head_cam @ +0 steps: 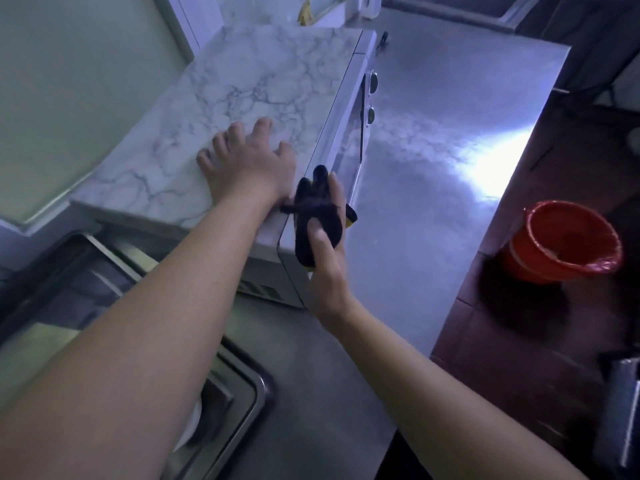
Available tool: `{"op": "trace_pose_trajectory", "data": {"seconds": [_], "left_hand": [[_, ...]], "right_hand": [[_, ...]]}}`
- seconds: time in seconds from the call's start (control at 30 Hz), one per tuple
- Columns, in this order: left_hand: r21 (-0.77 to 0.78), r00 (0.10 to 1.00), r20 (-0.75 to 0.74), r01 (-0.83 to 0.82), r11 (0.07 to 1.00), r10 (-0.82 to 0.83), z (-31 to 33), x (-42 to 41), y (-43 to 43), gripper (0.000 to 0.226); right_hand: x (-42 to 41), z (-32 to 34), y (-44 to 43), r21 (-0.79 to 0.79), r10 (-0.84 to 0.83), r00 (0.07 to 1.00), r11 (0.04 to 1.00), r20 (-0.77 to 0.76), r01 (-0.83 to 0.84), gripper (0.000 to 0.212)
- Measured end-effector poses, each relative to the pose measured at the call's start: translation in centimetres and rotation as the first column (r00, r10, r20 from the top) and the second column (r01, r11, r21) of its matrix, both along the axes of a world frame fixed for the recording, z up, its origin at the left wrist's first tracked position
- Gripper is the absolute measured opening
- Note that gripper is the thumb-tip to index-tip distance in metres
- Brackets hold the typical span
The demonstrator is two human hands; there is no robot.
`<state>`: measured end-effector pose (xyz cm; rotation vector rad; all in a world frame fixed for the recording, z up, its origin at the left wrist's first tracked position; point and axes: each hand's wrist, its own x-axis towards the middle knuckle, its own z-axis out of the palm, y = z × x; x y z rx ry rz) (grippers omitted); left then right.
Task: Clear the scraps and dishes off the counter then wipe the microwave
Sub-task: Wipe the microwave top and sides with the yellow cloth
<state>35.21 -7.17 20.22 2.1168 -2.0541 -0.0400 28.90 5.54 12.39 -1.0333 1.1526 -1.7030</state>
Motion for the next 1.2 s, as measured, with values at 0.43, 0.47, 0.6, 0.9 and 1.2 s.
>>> {"op": "trace_pose_trajectory", "data": {"seconds": [0.43,0.47,0.6,0.9,1.2], "left_hand": [[-0.003,0.999,0.020,-0.036,0.999,0.036,-0.1,-2.1,-3.5,0.050],[0.005,0.999,0.027,-0.043,0.999,0.043,-0.1,-2.0,-3.6,0.050],[0.015,0.999,0.013,-0.034,0.999,0.034,-0.4,-1.9,-3.8,0.049],[0.014,0.999,0.014,-0.043,0.999,0.043,-0.4,-1.9,-3.8,0.052],[0.019,0.999,0.010,-0.053,0.998,0.053,-0.4,-1.9,-3.8,0.055]], "right_hand": [[-2.5,-11.4,0.0,0.551,0.085,0.952,0.798,0.294,-0.242,0.070],[-2.7,-11.1,-0.1,0.541,0.085,0.944,0.801,0.317,-0.254,0.064],[-3.2,-8.1,0.1,0.400,0.006,0.826,0.873,0.563,-0.279,0.042],[-0.5,-4.0,3.2,0.095,0.168,0.953,0.976,0.253,-0.197,0.062],[-2.1,-10.5,1.0,0.555,0.097,0.886,0.747,0.454,-0.366,0.110]]}}
